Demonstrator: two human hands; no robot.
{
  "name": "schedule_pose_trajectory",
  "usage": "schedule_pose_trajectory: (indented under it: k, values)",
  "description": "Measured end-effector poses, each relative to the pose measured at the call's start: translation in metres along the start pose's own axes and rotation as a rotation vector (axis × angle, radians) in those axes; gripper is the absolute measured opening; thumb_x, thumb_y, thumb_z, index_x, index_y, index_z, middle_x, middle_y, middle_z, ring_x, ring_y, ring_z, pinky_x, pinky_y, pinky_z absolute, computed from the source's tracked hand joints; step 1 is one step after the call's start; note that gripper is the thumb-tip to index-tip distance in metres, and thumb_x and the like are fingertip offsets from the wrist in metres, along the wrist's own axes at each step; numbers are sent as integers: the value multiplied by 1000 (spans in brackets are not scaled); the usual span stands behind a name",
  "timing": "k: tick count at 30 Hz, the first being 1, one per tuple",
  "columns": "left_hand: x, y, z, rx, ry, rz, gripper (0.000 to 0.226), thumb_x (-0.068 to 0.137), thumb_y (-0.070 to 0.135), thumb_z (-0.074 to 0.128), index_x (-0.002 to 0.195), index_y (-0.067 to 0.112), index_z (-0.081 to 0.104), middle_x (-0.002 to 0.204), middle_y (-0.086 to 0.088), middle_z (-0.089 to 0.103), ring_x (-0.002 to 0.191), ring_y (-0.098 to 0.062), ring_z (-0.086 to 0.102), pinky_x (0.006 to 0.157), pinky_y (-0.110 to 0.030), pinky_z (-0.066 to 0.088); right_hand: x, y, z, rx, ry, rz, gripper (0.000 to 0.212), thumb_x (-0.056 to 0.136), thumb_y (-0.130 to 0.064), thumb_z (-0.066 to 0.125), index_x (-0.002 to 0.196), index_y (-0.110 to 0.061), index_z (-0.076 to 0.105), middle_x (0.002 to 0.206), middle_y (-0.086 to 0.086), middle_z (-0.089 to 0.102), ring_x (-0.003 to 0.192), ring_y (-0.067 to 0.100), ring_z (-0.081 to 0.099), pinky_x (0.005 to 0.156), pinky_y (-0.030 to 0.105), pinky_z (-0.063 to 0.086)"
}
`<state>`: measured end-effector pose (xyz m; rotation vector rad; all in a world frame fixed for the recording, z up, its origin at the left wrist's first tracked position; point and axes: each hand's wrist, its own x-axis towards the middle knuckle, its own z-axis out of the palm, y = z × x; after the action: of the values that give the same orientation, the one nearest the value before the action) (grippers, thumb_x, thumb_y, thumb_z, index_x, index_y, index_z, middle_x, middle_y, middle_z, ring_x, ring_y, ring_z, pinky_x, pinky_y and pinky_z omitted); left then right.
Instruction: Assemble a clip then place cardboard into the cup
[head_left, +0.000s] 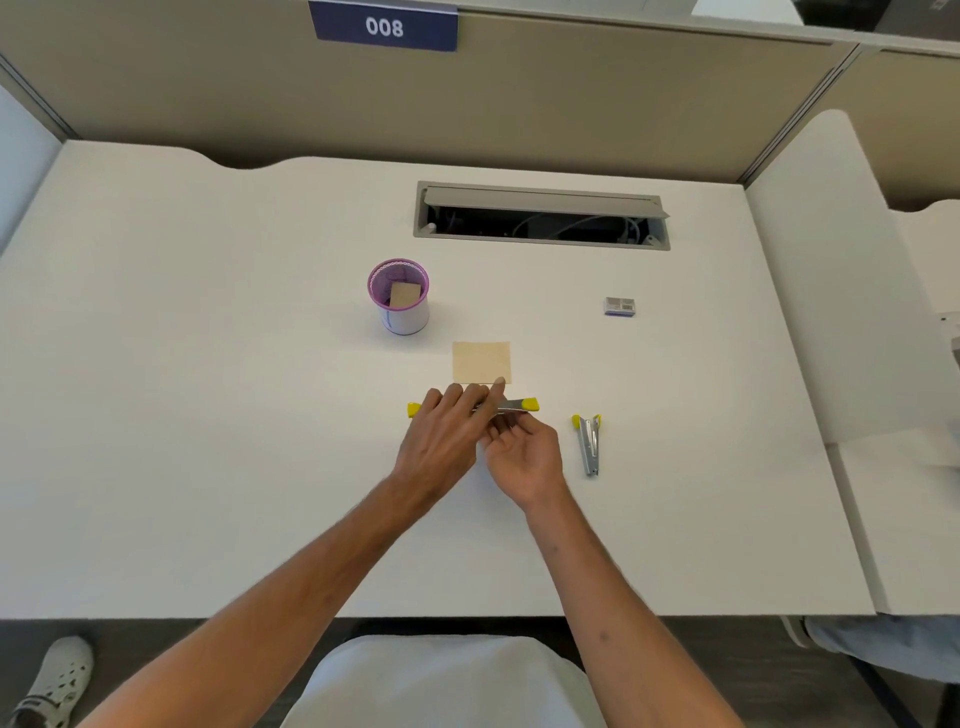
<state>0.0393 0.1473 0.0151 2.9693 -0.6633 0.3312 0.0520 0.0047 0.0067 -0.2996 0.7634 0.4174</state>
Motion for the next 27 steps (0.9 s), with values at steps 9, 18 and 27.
schedule_pose_trajectory:
  k: [9, 18, 27]
  values:
    - [-13, -6, 18, -40, 66, 55, 74, 86, -13, 65, 156, 9, 57, 116, -8, 72, 86, -30, 63, 71, -42, 51, 1, 10, -4, 3, -14, -13, 35, 109, -5, 40, 119, 6, 73, 119, 22, 78, 116, 32, 72, 108, 38, 53]
    - [-6, -15, 24, -1006, -238, -569, 31, 114, 27, 57, 143, 31, 68, 102, 3, 79, 79, -13, 65, 76, -32, 52, 14, 4, 1, -515, 318, -165, 23, 109, -6, 54, 93, -5, 70, 89, 10, 69, 81, 19, 65, 79, 26, 55]
    - [-16, -32, 19, -1549, -321, -881, 39, 111, 28, 38, 125, 11, 71, 107, -13, 84, 69, -19, 63, 58, -28, 47, 6, -6, -2, -668, 310, -301, 23, 107, -6, 49, 104, -3, 71, 110, 13, 68, 102, 28, 73, 106, 39, 58]
